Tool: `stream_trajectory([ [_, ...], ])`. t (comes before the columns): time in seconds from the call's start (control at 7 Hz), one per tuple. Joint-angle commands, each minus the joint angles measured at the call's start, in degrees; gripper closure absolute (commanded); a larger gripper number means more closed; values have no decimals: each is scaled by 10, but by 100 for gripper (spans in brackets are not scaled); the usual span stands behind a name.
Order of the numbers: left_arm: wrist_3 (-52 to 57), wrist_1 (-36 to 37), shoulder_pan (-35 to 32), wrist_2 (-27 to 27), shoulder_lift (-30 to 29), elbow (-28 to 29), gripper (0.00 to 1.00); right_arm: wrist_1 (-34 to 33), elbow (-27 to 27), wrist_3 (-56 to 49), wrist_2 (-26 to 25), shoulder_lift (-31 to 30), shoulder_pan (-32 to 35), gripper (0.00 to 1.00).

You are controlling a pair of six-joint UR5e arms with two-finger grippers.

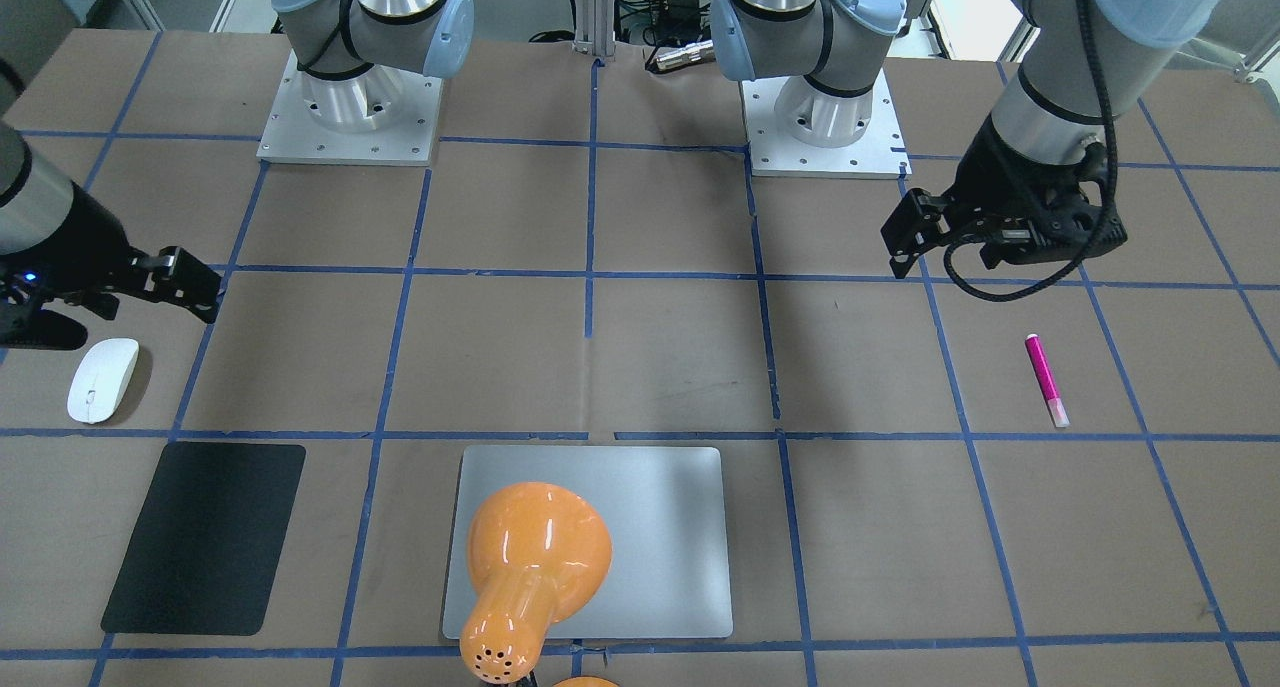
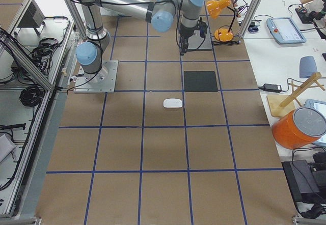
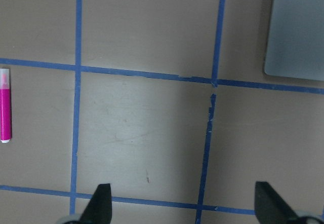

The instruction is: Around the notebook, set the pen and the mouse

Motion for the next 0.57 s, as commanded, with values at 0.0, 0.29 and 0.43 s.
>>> stream_trajectory([
  [0.0, 125, 2, 113, 2, -18, -3, 0, -129, 67, -126, -45, 31, -113, 0],
  [0.29, 244, 45, 205, -1, -60, -35, 0, -225, 97, -193, -40, 92, -160, 0],
  [0.43, 262, 108, 220, 0, -79, -64, 0, -235, 104, -195, -39, 117, -170, 0],
])
